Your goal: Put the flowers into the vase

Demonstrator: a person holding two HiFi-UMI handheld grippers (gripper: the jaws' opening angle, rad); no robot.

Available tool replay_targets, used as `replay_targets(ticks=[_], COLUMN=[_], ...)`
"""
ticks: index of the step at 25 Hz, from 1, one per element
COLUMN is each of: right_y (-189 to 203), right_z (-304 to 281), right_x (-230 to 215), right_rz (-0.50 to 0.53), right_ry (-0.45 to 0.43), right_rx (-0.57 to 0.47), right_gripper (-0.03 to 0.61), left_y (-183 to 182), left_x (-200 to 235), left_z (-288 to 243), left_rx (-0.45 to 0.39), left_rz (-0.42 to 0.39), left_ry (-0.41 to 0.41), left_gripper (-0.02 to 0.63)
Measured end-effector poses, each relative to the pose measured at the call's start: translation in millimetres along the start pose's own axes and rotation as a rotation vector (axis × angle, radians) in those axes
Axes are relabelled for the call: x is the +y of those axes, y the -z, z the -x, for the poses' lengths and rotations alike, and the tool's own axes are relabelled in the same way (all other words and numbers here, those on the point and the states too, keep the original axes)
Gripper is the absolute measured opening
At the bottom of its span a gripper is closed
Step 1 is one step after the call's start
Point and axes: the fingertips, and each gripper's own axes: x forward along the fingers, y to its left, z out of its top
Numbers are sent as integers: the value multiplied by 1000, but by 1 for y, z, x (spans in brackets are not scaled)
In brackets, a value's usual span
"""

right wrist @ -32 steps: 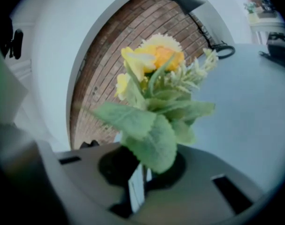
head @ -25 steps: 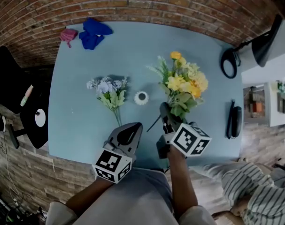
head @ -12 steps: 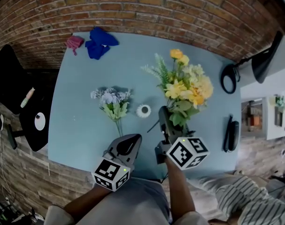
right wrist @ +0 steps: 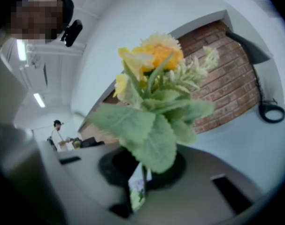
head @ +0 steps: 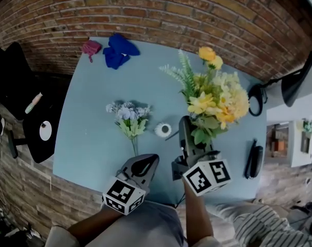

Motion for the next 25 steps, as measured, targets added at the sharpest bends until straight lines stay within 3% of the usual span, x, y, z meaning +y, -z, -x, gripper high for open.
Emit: replay_targets(ticks=[11,25], right_y=[-5,44], right_z=[-19,-35], right_x=[3,-14], right_rz=[88,130], right_ry=[-3,45], right_rx=[-68,-18], right_gripper=[37,37], left_y=[3,7], left_x=[2,21], left_z=[3,0], left_rx=[18,32], left_rz=[-28,12], left_ry=[-11,-31], left_gripper=[15,15])
